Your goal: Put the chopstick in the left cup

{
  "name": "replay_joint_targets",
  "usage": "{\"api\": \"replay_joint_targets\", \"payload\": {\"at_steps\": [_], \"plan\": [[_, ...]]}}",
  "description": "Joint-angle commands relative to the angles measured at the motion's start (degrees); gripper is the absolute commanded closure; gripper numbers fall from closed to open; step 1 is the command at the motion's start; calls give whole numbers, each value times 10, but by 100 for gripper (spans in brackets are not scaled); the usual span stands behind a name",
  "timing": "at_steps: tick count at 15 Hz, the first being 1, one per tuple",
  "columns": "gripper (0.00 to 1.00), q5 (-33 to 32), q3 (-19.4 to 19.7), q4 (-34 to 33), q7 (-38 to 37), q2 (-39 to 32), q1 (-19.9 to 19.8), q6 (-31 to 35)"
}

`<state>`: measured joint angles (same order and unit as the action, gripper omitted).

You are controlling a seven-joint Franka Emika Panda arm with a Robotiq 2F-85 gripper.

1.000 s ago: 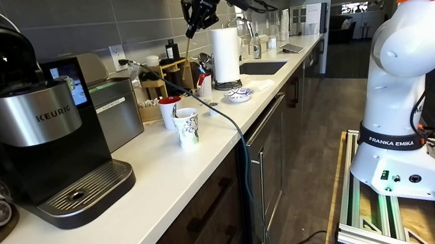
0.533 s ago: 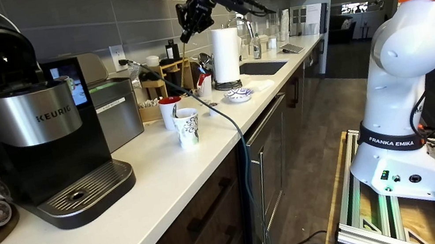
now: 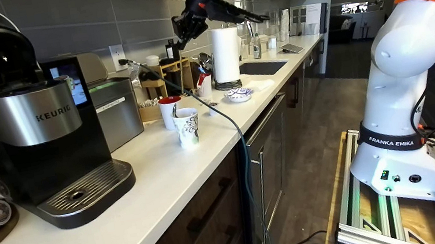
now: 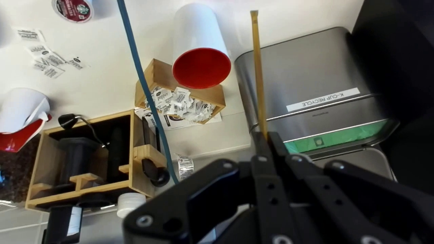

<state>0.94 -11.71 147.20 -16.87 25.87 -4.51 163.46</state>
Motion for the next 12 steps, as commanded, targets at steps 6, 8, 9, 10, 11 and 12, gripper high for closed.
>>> {"api": "replay_joint_targets", "payload": {"at_steps": [6, 8, 9, 10, 11, 12], "plan": [[99, -41, -27, 3, -5, -30, -1, 1], [99, -38, -28, 1, -7, -41, 7, 4], [99, -31, -24, -2, -4, -48, 15, 3], [99, -26, -20, -3, -2, -54, 21, 1], [99, -18, -15, -5, 0, -61, 30, -2], [99, -2, -2, -10, 10, -67, 44, -12]]}}
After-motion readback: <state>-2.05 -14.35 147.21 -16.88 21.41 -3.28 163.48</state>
